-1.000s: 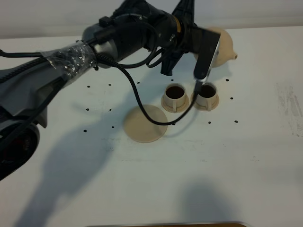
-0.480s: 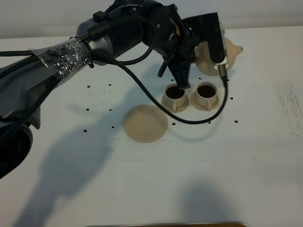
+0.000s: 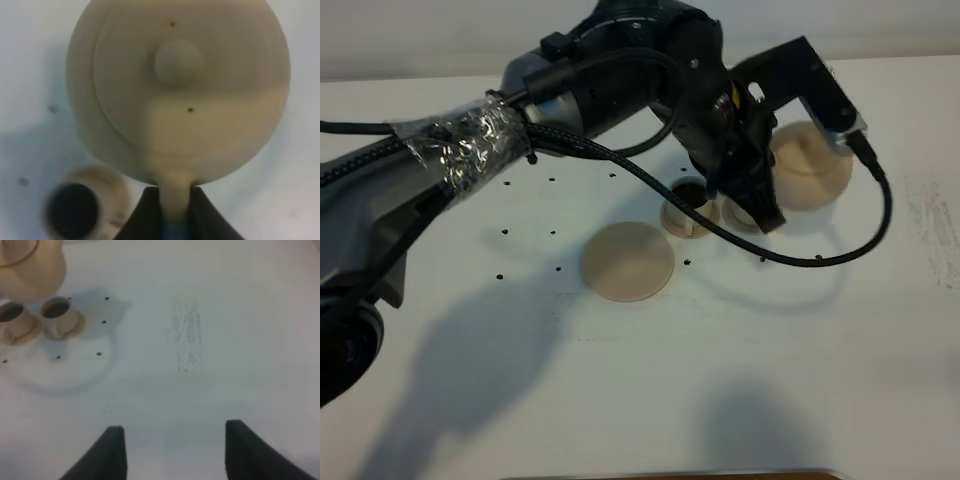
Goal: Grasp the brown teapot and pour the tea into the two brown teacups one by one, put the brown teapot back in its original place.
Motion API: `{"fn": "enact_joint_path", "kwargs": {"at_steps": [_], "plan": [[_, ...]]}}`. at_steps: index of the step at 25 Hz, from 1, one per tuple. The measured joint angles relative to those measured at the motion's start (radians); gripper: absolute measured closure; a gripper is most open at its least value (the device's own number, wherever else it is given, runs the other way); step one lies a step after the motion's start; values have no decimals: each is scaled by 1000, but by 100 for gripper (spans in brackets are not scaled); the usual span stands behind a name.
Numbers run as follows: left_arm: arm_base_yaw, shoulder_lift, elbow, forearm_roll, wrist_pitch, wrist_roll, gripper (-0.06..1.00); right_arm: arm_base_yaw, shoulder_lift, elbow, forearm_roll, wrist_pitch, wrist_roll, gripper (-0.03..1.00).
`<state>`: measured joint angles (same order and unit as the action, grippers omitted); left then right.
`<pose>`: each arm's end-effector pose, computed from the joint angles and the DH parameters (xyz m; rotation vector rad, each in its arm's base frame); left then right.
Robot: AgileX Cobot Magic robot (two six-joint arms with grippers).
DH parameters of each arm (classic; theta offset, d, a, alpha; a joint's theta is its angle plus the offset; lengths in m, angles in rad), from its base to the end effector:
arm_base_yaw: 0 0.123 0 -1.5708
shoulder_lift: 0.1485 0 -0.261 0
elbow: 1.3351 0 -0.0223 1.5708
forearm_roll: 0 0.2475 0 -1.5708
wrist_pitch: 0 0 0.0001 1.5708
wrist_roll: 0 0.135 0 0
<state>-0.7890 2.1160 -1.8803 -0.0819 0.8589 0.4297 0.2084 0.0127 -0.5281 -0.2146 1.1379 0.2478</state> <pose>0.3372 -0.3515 0.1953 1.4451 2.1510 -0.2328 0.0525 -0.0156 0.2569 0.0630 2.0854 0.0177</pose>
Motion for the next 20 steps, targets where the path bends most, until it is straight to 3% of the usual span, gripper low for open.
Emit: {"fn": "enact_joint_path", "kwargs": {"at_steps": [6, 13, 20], "plan": [[-31, 0, 9, 13, 58, -151, 78, 0, 0, 0, 0, 0, 0, 54], [-40, 0, 124, 57, -28, -220, 78, 0, 0, 0, 0, 0, 0, 54], [-50, 36, 138, 39, -103, -245, 78, 0, 0, 0, 0, 0, 0, 54]]}}
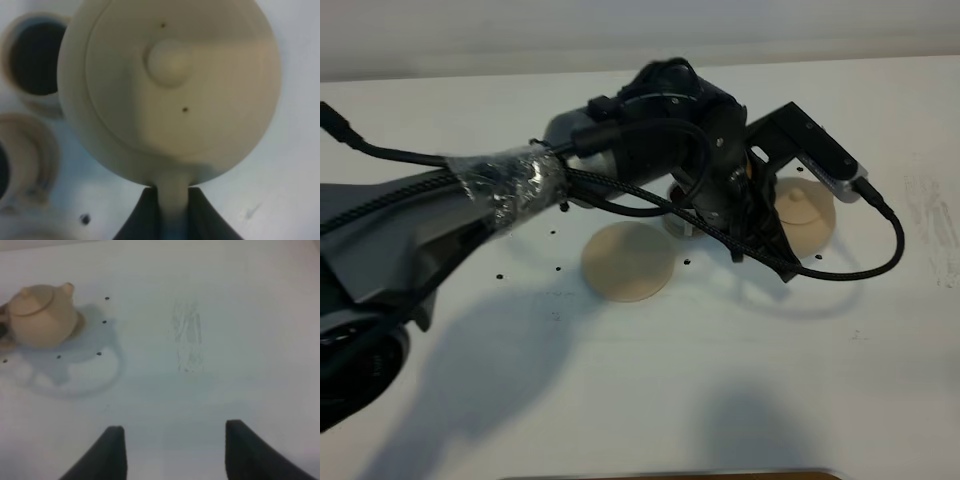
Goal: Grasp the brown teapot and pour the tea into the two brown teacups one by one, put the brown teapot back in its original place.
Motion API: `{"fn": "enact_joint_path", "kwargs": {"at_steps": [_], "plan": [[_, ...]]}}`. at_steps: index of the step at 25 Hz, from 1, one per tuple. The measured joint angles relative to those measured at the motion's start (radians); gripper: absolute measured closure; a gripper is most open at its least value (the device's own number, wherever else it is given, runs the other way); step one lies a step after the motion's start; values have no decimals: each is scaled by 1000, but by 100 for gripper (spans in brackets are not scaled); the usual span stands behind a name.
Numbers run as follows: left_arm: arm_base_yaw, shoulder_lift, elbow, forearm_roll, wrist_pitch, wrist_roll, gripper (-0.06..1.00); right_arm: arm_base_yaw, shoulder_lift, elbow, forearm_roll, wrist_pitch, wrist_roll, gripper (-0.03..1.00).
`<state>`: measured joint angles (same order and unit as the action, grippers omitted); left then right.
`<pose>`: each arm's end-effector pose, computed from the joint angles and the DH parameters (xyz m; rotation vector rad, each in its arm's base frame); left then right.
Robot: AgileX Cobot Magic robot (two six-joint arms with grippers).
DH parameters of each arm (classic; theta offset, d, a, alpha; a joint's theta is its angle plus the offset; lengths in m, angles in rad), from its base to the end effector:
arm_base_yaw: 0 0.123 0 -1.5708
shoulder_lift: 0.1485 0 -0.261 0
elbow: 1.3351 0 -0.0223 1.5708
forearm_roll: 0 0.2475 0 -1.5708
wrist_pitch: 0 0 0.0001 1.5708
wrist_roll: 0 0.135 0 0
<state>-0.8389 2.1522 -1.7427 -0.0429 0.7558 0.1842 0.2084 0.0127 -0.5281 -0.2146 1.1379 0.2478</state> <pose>0.3176 -0.3595 0.1414 1.2815 2.3477 -0.2634 0.0525 -0.0156 0.2569 0.0630 2.0854 0.0177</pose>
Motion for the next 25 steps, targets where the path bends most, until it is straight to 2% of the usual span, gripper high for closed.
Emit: {"fn": "enact_joint_path", "kwargs": {"at_steps": [13, 25], "plan": [[-10, 90, 0, -13, -105, -43, 78, 0, 0, 0, 0, 0, 0, 54], [-11, 101, -2, -12, -110, -43, 78, 0, 0, 0, 0, 0, 0, 54]]}}
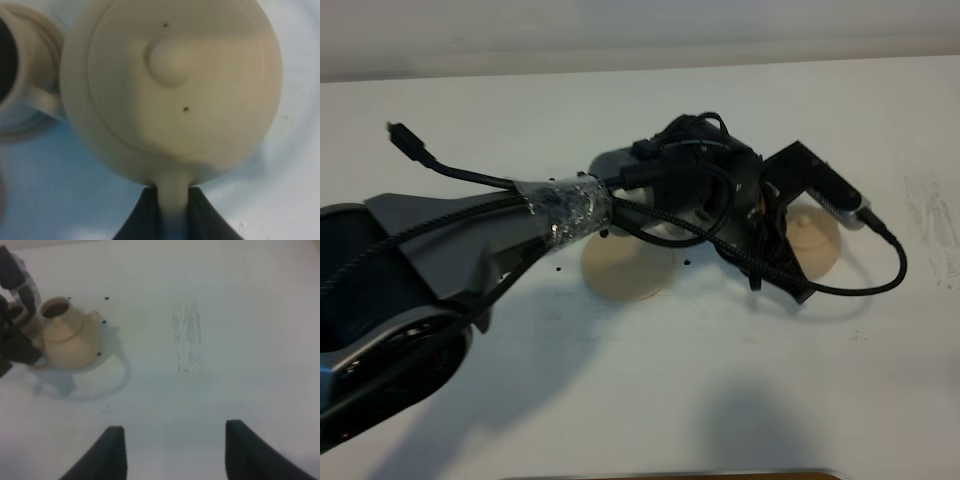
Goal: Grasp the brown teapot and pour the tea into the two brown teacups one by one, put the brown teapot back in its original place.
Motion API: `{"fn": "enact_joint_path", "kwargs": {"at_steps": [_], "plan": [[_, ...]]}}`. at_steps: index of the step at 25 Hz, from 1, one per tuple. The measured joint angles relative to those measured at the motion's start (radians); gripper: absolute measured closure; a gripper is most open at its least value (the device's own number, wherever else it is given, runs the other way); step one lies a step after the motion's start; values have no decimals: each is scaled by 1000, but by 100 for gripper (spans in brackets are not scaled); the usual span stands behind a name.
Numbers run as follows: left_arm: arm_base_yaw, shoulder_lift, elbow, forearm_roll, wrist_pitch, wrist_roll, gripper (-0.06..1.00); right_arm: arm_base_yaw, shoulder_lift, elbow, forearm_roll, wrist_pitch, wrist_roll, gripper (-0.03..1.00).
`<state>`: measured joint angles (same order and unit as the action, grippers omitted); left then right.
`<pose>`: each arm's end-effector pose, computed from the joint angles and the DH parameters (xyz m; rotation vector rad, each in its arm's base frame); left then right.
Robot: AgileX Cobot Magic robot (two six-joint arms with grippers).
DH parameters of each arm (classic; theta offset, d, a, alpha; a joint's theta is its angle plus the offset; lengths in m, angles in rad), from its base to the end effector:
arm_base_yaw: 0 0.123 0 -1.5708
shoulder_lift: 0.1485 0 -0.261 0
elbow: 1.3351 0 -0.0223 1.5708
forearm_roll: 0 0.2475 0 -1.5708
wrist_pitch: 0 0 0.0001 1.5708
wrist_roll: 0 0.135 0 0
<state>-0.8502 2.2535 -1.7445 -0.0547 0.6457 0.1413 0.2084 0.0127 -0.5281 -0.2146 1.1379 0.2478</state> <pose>0.3218 -0.3732 0.0997 1.2283 2.3702 -0.2935 0.0525 -0.0156 0.2569 0.0630 2.0854 0.0177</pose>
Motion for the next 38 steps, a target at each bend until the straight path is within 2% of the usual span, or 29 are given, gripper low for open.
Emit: {"fn": "enact_joint_path", "kwargs": {"at_steps": [5, 8, 13, 17, 20, 25, 33, 38], "plan": [[0, -96, -26, 27, 59, 16, 78, 0, 0, 0, 0, 0, 0, 54], [1, -155, -28, 55, 141, 16, 78, 0, 0, 0, 0, 0, 0, 54], [24, -193, -26, 88, 309, -24, 78, 0, 0, 0, 0, 0, 0, 54], [45, -242, 25, 147, 374, -100, 78, 0, 0, 0, 0, 0, 0, 54], [69, -297, 107, 160, 338, -141, 78, 0, 0, 0, 0, 0, 0, 54], [113, -393, 276, 125, 224, -180, 78, 0, 0, 0, 0, 0, 0, 54], [159, -488, 485, 87, 140, -188, 78, 0, 0, 0, 0, 0, 0, 54], [203, -549, 562, 79, 108, -196, 78, 0, 0, 0, 0, 0, 0, 54]]}}
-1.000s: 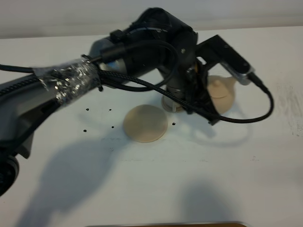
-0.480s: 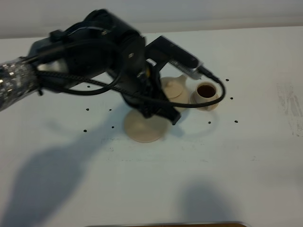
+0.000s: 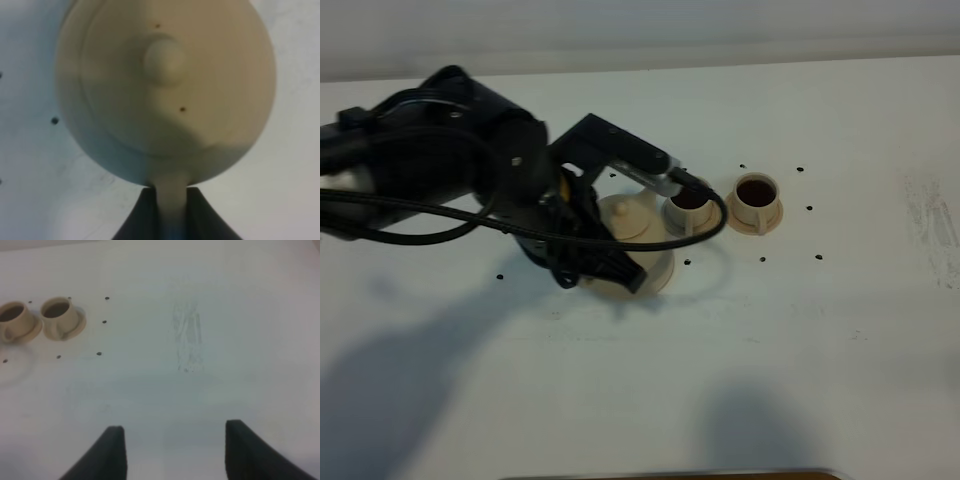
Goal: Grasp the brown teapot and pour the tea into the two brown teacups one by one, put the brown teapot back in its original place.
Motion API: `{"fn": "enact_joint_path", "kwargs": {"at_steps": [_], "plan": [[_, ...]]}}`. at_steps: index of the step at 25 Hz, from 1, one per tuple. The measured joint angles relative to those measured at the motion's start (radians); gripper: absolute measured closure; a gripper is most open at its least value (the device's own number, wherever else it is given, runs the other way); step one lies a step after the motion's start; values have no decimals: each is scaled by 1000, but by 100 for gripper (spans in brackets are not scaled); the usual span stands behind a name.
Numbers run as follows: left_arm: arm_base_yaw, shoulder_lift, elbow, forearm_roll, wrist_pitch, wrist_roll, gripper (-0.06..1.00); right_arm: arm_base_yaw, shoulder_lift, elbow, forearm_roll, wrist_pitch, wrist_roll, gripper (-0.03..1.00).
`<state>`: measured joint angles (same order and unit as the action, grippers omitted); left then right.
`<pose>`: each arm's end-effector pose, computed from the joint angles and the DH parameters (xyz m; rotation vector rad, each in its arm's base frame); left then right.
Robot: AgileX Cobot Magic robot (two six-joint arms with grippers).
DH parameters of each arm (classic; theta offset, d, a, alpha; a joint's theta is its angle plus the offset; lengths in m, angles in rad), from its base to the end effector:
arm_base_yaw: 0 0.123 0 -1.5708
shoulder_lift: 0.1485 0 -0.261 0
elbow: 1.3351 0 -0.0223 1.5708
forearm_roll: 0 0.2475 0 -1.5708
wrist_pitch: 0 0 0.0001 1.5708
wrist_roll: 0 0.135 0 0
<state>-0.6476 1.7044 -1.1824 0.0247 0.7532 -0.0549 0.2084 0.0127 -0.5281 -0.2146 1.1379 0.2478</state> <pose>0.2860 -0.2135 0.1644 0.8287 2.6441 -0.1582 0.0525 -0.0156 0.2569 0.0630 2.0854 0.0177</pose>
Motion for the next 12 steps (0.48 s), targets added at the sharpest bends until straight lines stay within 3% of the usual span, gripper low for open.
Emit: {"fn": "enact_joint_path", "kwargs": {"at_steps": [12], "plan": [[41, 1, 51, -4, -73, -71, 78, 0, 0, 0, 0, 0, 0, 54]]}}
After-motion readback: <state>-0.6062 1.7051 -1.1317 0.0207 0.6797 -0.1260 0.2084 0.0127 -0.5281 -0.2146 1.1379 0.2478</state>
